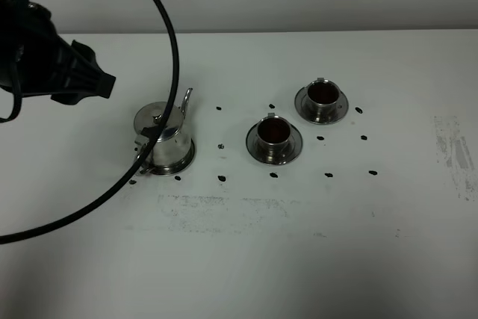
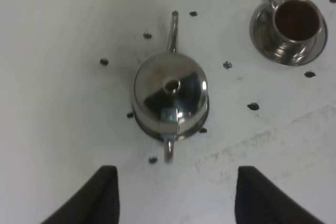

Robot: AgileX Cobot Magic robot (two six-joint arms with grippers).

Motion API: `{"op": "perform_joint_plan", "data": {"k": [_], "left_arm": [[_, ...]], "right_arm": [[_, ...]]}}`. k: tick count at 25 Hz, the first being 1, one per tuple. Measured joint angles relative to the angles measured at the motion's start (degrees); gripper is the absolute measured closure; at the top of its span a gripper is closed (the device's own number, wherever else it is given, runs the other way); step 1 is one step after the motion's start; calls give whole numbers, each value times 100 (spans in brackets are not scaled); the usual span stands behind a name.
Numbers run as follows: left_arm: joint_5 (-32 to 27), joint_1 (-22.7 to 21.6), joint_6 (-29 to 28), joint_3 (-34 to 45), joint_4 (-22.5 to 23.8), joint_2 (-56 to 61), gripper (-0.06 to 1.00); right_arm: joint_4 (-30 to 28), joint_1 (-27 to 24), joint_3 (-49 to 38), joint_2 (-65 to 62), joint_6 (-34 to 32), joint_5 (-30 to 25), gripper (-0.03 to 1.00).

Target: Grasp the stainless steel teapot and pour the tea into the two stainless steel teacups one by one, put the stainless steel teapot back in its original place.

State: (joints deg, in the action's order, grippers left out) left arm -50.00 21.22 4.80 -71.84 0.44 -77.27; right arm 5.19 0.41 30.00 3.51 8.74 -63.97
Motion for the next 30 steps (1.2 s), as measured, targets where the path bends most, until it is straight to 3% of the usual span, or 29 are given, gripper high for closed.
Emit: {"op": "perform_joint_plan", "data": {"k": [7,14,19,22,26,30], "left_arm": [[-1238,0,-943,0,504,855,47],[-1809,0,-1640,78,911,1733,47],[-1842,-73,-2054,701,1292,2578,47],[-1842,-693,-2105,1408,1100,3186,47],[-1754,-1663,-1692,2534,654,3969,47],[-1377,-2118,-1532,3424,409,4741,47]], "right_arm": [[0,0,0,0,0,0,64],[0,0,0,0,0,0,64],[0,0,0,0,0,0,64],[0,0,0,0,0,0,64],[0,0,0,0,0,0,64],[0,0,0,0,0,0,64]]}}
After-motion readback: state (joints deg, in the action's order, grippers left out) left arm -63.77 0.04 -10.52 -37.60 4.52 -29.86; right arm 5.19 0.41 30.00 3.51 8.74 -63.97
